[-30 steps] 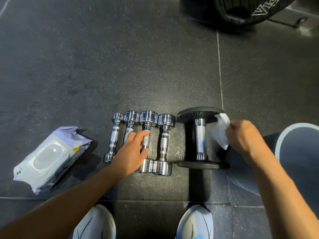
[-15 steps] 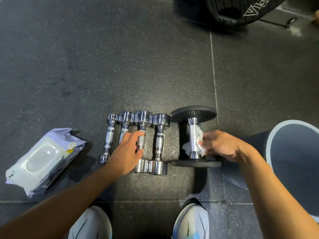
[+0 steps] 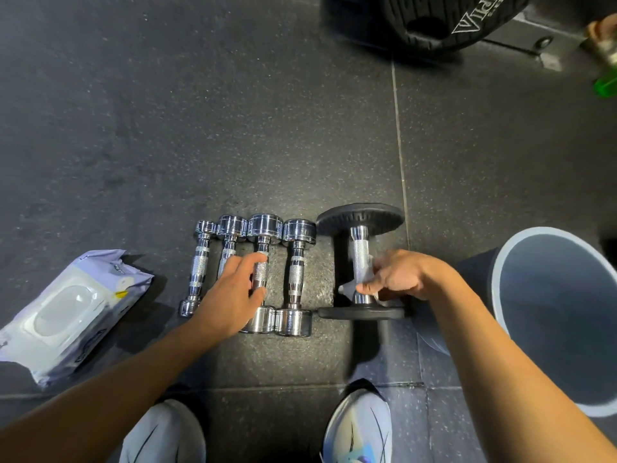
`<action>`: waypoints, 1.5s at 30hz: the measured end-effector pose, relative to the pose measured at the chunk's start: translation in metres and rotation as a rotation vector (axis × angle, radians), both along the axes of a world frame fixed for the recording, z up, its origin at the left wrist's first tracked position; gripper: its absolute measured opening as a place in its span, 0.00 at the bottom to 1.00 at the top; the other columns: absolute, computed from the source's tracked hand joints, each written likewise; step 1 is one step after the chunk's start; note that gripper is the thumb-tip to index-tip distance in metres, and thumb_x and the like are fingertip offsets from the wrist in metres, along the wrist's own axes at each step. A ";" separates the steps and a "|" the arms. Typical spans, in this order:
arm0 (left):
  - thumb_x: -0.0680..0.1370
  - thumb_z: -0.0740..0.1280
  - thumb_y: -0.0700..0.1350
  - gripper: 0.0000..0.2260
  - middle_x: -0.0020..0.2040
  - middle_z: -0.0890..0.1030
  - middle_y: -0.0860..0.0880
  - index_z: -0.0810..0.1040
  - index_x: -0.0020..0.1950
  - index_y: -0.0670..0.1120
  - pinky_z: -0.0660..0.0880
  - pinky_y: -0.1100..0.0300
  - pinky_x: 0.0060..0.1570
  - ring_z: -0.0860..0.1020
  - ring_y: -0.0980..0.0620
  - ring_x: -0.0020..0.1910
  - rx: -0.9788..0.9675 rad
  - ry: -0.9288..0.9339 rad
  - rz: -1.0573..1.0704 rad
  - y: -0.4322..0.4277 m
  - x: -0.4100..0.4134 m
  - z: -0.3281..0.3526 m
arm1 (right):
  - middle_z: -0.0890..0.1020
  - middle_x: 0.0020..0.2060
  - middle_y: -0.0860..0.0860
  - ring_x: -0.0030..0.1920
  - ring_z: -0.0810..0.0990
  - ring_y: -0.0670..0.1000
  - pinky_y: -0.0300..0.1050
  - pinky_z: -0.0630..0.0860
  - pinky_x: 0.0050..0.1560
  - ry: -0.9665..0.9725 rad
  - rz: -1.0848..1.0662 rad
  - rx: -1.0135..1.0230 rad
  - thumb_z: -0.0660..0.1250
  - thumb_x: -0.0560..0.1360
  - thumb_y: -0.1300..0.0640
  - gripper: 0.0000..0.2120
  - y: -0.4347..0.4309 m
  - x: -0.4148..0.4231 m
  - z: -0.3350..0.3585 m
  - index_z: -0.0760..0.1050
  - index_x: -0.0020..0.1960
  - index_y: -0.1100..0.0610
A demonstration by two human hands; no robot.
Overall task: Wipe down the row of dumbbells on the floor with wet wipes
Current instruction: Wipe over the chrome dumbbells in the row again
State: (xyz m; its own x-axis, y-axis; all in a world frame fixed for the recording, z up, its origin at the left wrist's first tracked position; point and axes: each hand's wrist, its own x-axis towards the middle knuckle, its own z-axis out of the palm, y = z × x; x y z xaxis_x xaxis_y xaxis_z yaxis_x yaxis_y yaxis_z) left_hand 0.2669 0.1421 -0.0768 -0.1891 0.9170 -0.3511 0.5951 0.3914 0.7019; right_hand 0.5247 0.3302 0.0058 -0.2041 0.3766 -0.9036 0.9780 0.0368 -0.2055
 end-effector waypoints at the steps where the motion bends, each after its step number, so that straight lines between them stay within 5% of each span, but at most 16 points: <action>1: 0.81 0.69 0.45 0.25 0.58 0.67 0.52 0.65 0.75 0.56 0.80 0.51 0.52 0.76 0.58 0.46 0.002 -0.002 0.000 0.000 0.000 0.000 | 0.83 0.51 0.52 0.50 0.80 0.52 0.47 0.77 0.54 -0.064 0.041 0.075 0.75 0.73 0.42 0.23 0.001 -0.007 -0.001 0.82 0.57 0.60; 4: 0.81 0.68 0.45 0.25 0.59 0.67 0.53 0.65 0.75 0.57 0.80 0.53 0.54 0.75 0.59 0.48 0.006 -0.013 0.002 0.000 0.000 0.000 | 0.85 0.46 0.62 0.45 0.83 0.61 0.53 0.81 0.47 0.015 -0.232 0.454 0.71 0.72 0.48 0.16 -0.002 -0.025 -0.010 0.81 0.49 0.62; 7: 0.81 0.69 0.44 0.25 0.58 0.67 0.52 0.65 0.75 0.56 0.80 0.51 0.52 0.76 0.58 0.45 0.006 0.000 0.006 -0.001 0.002 0.000 | 0.84 0.49 0.62 0.50 0.83 0.62 0.47 0.77 0.46 -0.005 -0.386 0.713 0.71 0.72 0.45 0.19 -0.010 -0.037 -0.020 0.79 0.54 0.60; 11: 0.81 0.69 0.44 0.25 0.58 0.68 0.52 0.65 0.75 0.56 0.81 0.51 0.50 0.77 0.57 0.43 0.012 0.009 0.005 0.000 0.002 0.001 | 0.82 0.54 0.61 0.57 0.82 0.63 0.48 0.76 0.52 -0.012 -0.381 0.657 0.70 0.72 0.34 0.32 -0.012 -0.046 -0.026 0.76 0.63 0.59; 14: 0.80 0.69 0.44 0.25 0.58 0.68 0.52 0.65 0.75 0.56 0.80 0.48 0.51 0.77 0.55 0.44 0.011 0.006 0.007 0.000 0.002 -0.001 | 0.77 0.67 0.61 0.66 0.78 0.62 0.49 0.74 0.61 -0.044 -0.221 0.527 0.64 0.79 0.41 0.32 -0.009 -0.063 -0.018 0.66 0.76 0.59; 15: 0.80 0.69 0.44 0.25 0.58 0.68 0.52 0.65 0.75 0.56 0.80 0.48 0.51 0.78 0.55 0.43 0.013 0.007 0.006 0.000 0.002 -0.001 | 0.78 0.65 0.63 0.62 0.81 0.62 0.50 0.76 0.60 -0.041 -0.093 0.538 0.67 0.79 0.45 0.34 -0.018 -0.064 -0.017 0.64 0.77 0.62; 18: 0.80 0.69 0.44 0.25 0.58 0.68 0.53 0.65 0.75 0.56 0.80 0.49 0.51 0.77 0.56 0.44 0.013 0.017 0.002 0.000 0.002 -0.001 | 0.82 0.36 0.68 0.26 0.82 0.58 0.40 0.75 0.24 -0.091 0.127 0.489 0.85 0.56 0.52 0.41 -0.046 -0.052 -0.015 0.77 0.57 0.78; 19: 0.80 0.69 0.44 0.25 0.58 0.68 0.53 0.65 0.75 0.56 0.80 0.49 0.51 0.77 0.56 0.43 0.015 0.018 0.002 0.000 0.002 -0.001 | 0.82 0.38 0.70 0.25 0.80 0.59 0.40 0.73 0.22 -0.125 0.176 0.525 0.84 0.55 0.53 0.41 -0.057 -0.048 -0.024 0.76 0.57 0.80; 21: 0.80 0.69 0.44 0.25 0.57 0.67 0.53 0.65 0.75 0.56 0.80 0.48 0.50 0.78 0.55 0.41 0.009 0.016 0.006 0.000 0.003 0.000 | 0.73 0.58 0.82 0.41 0.83 0.67 0.49 0.80 0.36 -0.283 0.250 0.591 0.75 0.69 0.56 0.41 -0.071 -0.057 -0.012 0.61 0.71 0.79; 23: 0.80 0.69 0.44 0.25 0.57 0.67 0.53 0.65 0.75 0.56 0.80 0.49 0.50 0.78 0.55 0.40 0.004 0.021 0.007 0.000 0.003 0.000 | 0.53 0.71 0.81 0.64 0.72 0.73 0.58 0.75 0.60 -0.152 0.242 0.717 0.56 0.81 0.61 0.33 -0.076 -0.058 -0.019 0.45 0.80 0.67; 24: 0.80 0.69 0.44 0.25 0.56 0.67 0.53 0.65 0.75 0.56 0.80 0.49 0.50 0.77 0.56 0.40 0.004 0.025 0.004 0.000 0.003 0.000 | 0.50 0.73 0.79 0.68 0.68 0.72 0.58 0.72 0.64 -0.128 0.227 0.670 0.53 0.83 0.60 0.29 -0.074 -0.058 -0.016 0.48 0.81 0.60; 27: 0.81 0.69 0.45 0.25 0.56 0.67 0.53 0.65 0.75 0.56 0.79 0.51 0.51 0.76 0.58 0.41 0.005 0.021 0.002 -0.001 0.002 -0.001 | 0.66 0.68 0.66 0.63 0.73 0.65 0.56 0.73 0.60 -0.117 0.283 0.799 0.52 0.85 0.49 0.19 -0.069 -0.054 -0.004 0.65 0.73 0.52; 33: 0.81 0.69 0.45 0.25 0.57 0.67 0.53 0.64 0.75 0.57 0.79 0.50 0.51 0.77 0.57 0.42 0.003 0.024 -0.005 -0.001 0.002 -0.001 | 0.80 0.49 0.62 0.49 0.80 0.65 0.52 0.72 0.46 0.105 -0.065 0.897 0.56 0.83 0.60 0.08 -0.044 -0.035 0.001 0.68 0.60 0.60; 41: 0.80 0.69 0.45 0.25 0.56 0.67 0.53 0.64 0.75 0.57 0.79 0.49 0.52 0.77 0.55 0.42 -0.002 0.029 -0.002 0.000 0.003 -0.001 | 0.79 0.38 0.53 0.40 0.77 0.54 0.45 0.70 0.39 0.250 -0.654 0.562 0.68 0.75 0.51 0.12 -0.020 -0.031 -0.014 0.76 0.48 0.61; 45: 0.81 0.68 0.45 0.25 0.57 0.67 0.53 0.64 0.75 0.57 0.80 0.50 0.51 0.77 0.56 0.42 -0.004 0.031 -0.006 0.001 0.002 -0.001 | 0.84 0.41 0.55 0.39 0.82 0.55 0.53 0.77 0.42 0.329 -0.821 0.259 0.76 0.64 0.44 0.24 -0.007 -0.021 -0.033 0.82 0.49 0.63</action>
State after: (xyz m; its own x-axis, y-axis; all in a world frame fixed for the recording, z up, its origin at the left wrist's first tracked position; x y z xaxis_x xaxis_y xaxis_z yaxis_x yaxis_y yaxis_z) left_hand 0.2687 0.1428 -0.0777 -0.1944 0.9169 -0.3487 0.6188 0.3904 0.6816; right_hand 0.5041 0.3235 -0.0275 -0.0146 0.6993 -0.7147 0.6113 -0.5594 -0.5599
